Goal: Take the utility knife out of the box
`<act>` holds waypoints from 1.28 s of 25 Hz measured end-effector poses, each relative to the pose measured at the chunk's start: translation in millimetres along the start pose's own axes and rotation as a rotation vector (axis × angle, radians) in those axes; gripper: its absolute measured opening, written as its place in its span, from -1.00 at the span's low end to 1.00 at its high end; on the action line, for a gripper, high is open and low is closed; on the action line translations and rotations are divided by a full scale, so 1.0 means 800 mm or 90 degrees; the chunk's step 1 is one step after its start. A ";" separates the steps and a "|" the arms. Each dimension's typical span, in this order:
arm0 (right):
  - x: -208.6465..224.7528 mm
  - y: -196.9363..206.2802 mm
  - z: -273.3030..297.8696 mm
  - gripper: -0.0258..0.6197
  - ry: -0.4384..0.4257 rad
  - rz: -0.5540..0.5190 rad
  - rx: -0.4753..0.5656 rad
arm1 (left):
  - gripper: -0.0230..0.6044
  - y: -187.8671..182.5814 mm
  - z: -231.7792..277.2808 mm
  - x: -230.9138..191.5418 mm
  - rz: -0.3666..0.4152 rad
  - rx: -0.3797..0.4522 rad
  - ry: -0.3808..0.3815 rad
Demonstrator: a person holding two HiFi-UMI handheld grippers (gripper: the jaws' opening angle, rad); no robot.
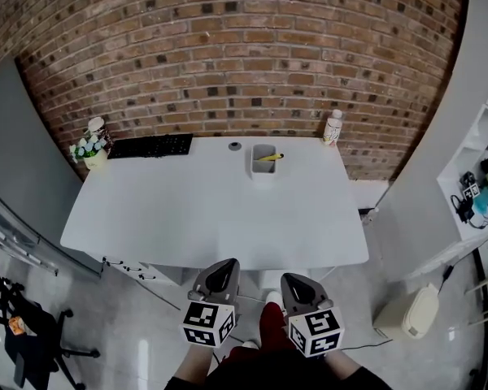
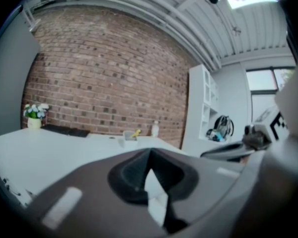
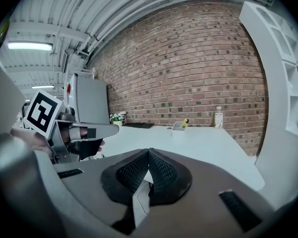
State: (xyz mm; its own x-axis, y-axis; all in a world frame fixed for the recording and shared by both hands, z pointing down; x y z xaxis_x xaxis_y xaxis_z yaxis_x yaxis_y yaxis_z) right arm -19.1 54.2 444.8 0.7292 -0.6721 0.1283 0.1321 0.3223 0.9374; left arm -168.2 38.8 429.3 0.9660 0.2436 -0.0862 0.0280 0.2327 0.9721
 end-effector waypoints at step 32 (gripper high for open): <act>0.207 -0.054 0.161 -0.90 0.003 0.041 -0.053 | -0.86 -0.038 0.299 -0.035 0.042 -0.077 0.003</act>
State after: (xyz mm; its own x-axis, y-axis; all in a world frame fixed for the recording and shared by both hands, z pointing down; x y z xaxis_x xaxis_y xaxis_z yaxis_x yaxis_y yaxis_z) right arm 9.7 -156.5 467.4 0.7416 -0.6445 0.1861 0.1395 0.4196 0.8969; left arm -134.9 -200.7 454.0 0.9635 0.2666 -0.0237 -0.0675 0.3277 0.9424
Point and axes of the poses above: the fingertips, and each gripper's own axes: z forward along the fingers, x to its right, y out of its underside, the point moved 4 cm from there along -z, backward along the fingers, and after that the axes turned 9 degrees about -y, right-handed, at the moved point
